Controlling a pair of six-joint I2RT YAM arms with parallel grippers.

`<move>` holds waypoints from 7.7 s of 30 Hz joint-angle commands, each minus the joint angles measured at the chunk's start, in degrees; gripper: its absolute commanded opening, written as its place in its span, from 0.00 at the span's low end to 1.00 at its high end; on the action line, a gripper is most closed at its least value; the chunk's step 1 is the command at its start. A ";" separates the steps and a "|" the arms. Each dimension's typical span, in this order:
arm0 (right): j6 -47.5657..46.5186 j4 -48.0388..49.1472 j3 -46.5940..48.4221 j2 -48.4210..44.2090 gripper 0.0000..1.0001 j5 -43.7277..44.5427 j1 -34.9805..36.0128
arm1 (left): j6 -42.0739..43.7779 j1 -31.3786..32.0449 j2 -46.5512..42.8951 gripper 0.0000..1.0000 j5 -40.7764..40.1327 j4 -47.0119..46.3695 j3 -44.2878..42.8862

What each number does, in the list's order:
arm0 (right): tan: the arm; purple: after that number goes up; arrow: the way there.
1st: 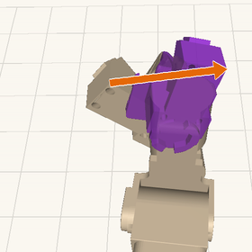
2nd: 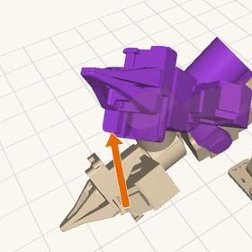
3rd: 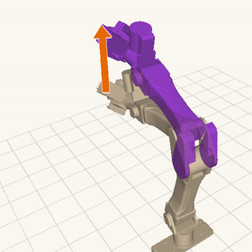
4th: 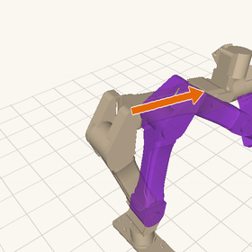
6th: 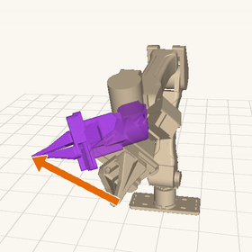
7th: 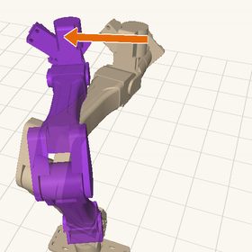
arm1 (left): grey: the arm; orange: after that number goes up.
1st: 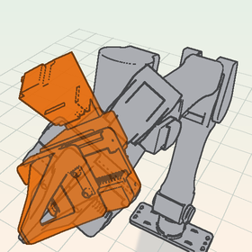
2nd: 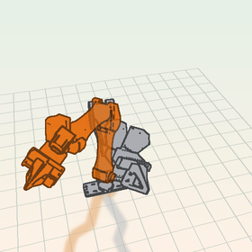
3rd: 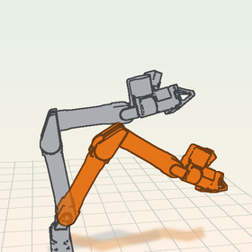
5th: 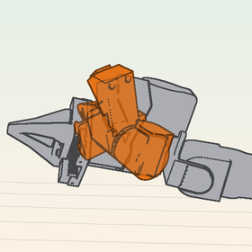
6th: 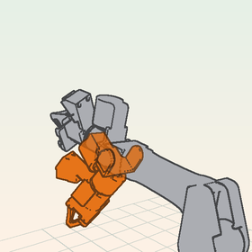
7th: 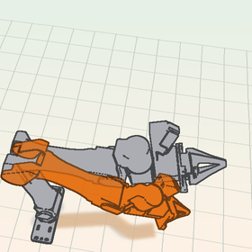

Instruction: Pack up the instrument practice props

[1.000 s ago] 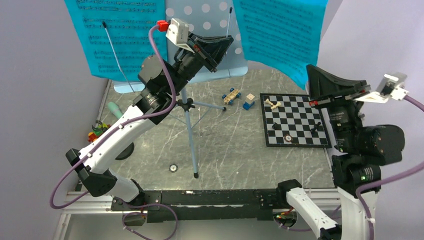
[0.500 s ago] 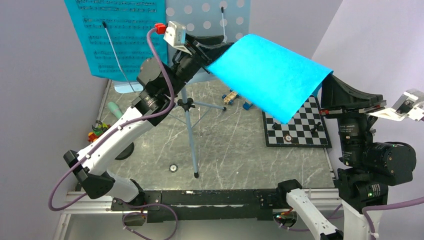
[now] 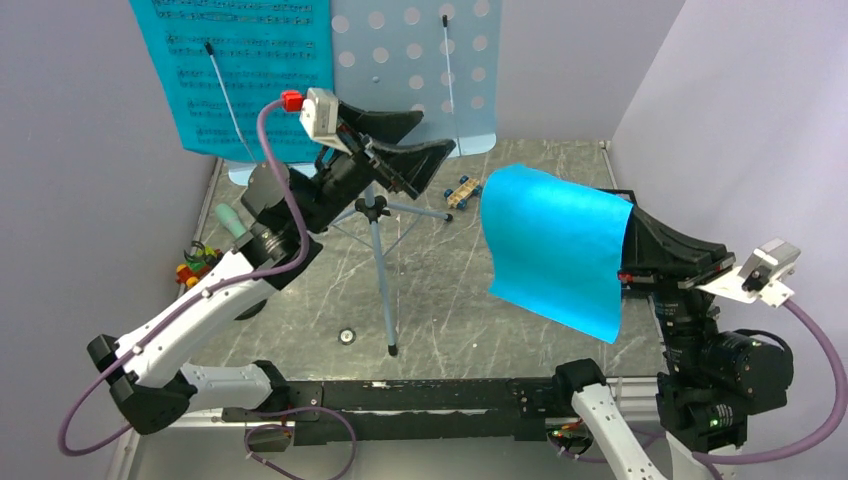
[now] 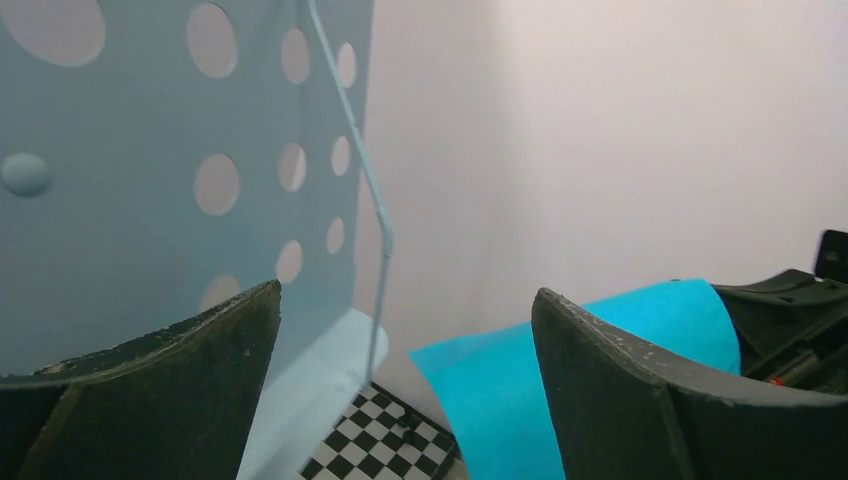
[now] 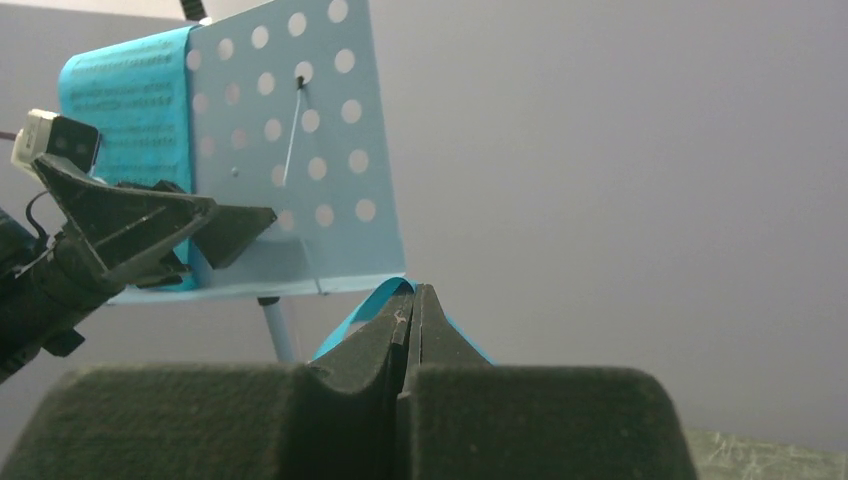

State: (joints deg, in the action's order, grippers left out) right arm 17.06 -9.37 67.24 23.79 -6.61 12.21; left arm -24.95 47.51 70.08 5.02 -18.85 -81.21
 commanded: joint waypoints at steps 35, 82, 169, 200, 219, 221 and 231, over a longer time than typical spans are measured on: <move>33.28 1.55 -34.18 33.67 0.00 -26.11 -20.00 | -16.90 10.50 -35.96 0.99 -11.35 8.37 52.68; 35.39 1.94 -40.84 32.54 0.00 -29.70 -27.44 | -21.78 10.50 -31.10 0.99 -9.02 6.60 57.25; -13.95 12.29 24.36 52.31 0.87 32.69 62.85 | 16.90 10.50 -48.28 0.99 -32.30 35.30 10.14; 4.10 -4.61 52.99 71.50 0.88 25.33 49.51 | 22.05 10.50 -23.54 0.84 -44.48 37.18 -17.84; 6.56 -3.82 52.31 73.48 0.83 23.39 49.54 | 22.45 10.50 -26.06 0.78 -43.00 33.65 -12.27; 6.82 -3.00 50.48 72.57 0.83 23.78 49.58 | 22.48 10.50 -26.35 0.78 -42.97 33.43 -11.77; 7.45 0.54 47.51 71.01 0.73 22.42 49.67 | 22.54 10.50 -25.99 0.77 -43.14 32.93 -11.28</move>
State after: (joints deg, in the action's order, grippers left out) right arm 24.18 -11.90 115.48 95.98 15.68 62.65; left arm -3.60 57.80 43.97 -38.41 16.05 -92.58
